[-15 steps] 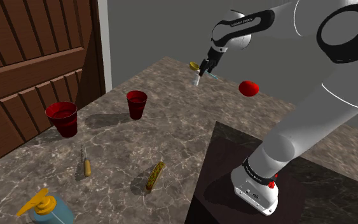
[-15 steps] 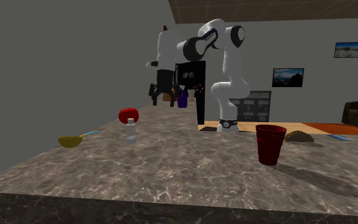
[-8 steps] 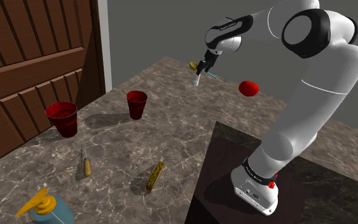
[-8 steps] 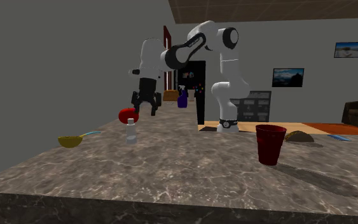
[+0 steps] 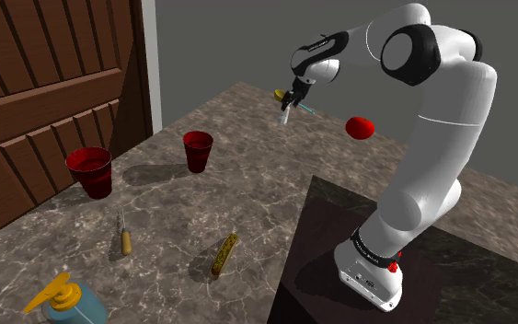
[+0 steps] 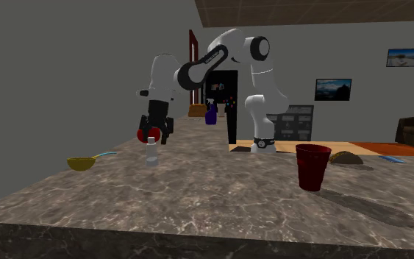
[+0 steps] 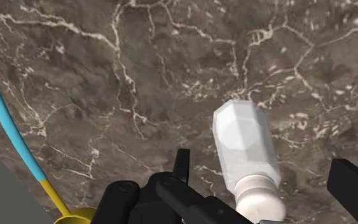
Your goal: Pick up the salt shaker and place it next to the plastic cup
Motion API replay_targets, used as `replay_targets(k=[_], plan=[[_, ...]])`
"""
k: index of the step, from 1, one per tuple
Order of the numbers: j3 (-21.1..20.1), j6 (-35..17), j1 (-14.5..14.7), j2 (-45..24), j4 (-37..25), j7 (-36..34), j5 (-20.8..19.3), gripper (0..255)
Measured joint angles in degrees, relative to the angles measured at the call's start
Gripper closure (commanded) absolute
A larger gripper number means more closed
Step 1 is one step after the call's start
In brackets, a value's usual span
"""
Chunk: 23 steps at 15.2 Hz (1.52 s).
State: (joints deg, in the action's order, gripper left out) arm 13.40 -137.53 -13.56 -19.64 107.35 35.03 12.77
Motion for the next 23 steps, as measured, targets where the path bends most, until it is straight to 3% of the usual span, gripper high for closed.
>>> replay_targets(k=[9,10,23], plan=[[-0.44,-1.96,-0.2,-1.98,0.0,0.5,0.83,0],[-0.44,-1.96,-0.2,-1.98,0.0,0.5,0.83,255],[-0.22,-0.75,-0.07,-1.1,-0.37,0.15,0.39,255]])
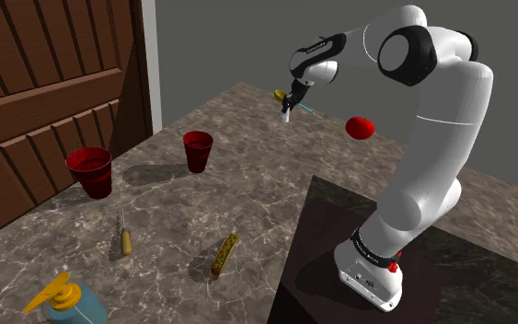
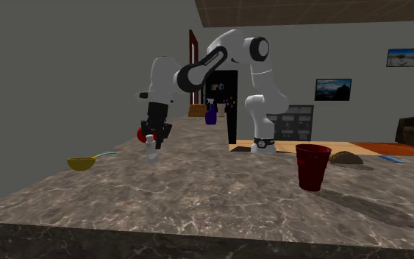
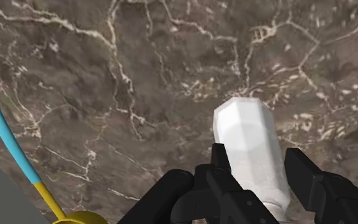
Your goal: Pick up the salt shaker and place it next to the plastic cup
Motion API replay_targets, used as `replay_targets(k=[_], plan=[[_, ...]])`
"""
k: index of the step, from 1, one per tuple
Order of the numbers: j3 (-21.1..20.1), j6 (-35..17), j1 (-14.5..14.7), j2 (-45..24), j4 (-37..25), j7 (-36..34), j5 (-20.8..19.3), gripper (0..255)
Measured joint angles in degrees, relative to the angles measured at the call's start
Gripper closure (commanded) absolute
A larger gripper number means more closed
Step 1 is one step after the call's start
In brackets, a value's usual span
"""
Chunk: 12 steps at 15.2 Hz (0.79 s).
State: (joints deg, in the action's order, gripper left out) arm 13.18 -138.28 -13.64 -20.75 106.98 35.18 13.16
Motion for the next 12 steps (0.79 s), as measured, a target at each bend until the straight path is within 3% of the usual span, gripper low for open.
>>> replay_targets(k=[12], plan=[[0.94,7.7,0.58,4.11,-3.8,-2.06,-2.31,255]])
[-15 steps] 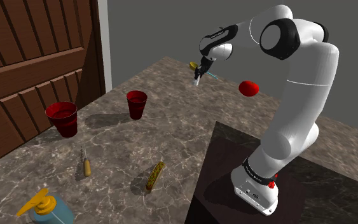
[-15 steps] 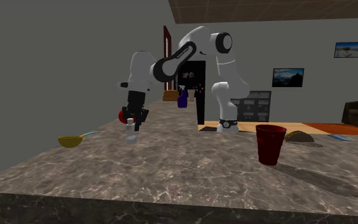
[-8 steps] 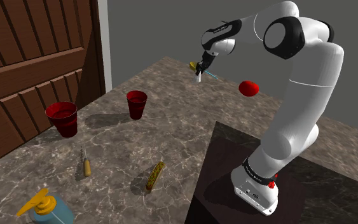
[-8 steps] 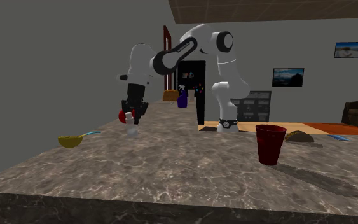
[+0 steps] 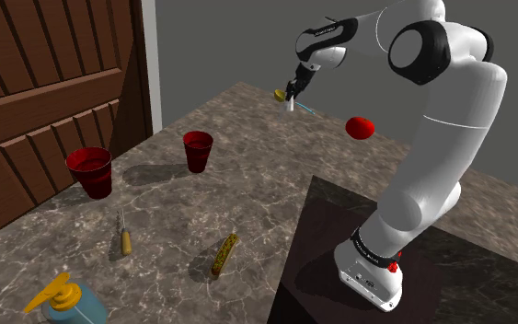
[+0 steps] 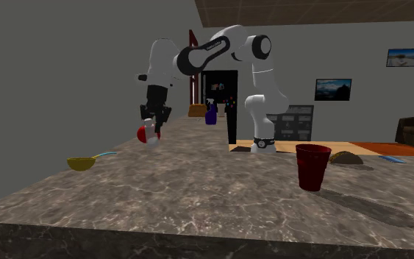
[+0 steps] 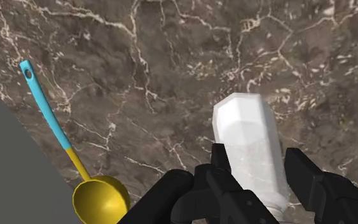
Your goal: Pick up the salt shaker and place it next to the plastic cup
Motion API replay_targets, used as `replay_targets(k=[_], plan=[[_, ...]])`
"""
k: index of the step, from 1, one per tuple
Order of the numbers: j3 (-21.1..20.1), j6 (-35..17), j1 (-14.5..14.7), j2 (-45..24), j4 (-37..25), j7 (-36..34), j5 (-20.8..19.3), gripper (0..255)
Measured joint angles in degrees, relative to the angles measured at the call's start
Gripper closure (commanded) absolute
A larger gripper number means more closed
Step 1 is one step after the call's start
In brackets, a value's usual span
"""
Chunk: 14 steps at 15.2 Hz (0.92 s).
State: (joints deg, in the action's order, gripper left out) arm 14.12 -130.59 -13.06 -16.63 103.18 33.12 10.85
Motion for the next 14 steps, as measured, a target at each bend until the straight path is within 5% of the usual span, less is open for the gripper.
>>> replay_targets(k=[14], plan=[[0.58,9.72,0.2,3.19,-6.72,-1.76,-1.85,255]])
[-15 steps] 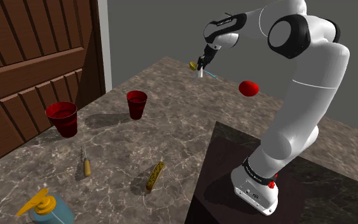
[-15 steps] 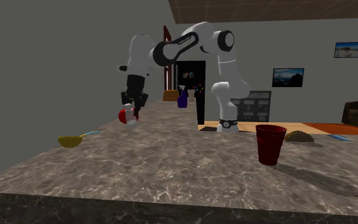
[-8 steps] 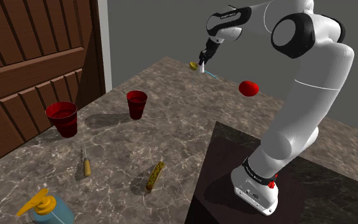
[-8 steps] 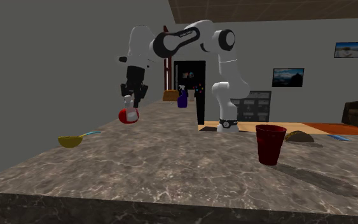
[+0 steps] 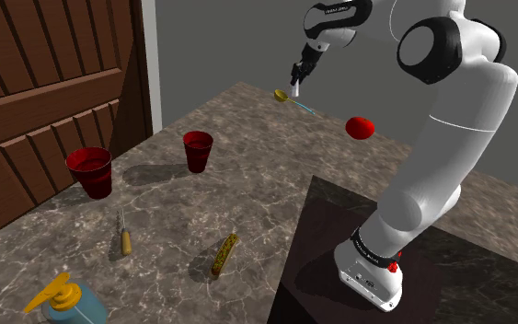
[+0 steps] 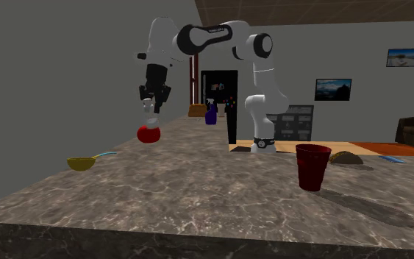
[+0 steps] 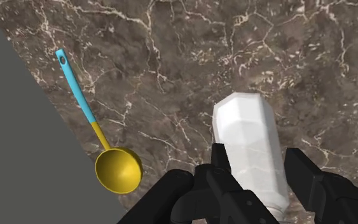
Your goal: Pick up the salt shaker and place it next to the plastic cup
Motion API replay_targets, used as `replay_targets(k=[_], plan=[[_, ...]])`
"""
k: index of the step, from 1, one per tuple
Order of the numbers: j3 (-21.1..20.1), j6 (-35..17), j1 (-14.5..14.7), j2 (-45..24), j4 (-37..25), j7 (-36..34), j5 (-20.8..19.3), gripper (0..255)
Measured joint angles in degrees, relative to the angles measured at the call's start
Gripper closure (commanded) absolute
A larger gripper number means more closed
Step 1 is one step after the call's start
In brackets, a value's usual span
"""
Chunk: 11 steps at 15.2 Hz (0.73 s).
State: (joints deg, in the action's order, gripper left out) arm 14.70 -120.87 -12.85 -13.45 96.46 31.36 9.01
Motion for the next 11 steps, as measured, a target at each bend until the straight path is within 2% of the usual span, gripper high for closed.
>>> replay_targets(k=[7,11], plan=[[0.16,5.07,-0.14,0.21,-4.9,-0.59,-0.38,255],[-0.56,4.7,1.65,2.31,-2.74,-3.28,-1.61,255]])
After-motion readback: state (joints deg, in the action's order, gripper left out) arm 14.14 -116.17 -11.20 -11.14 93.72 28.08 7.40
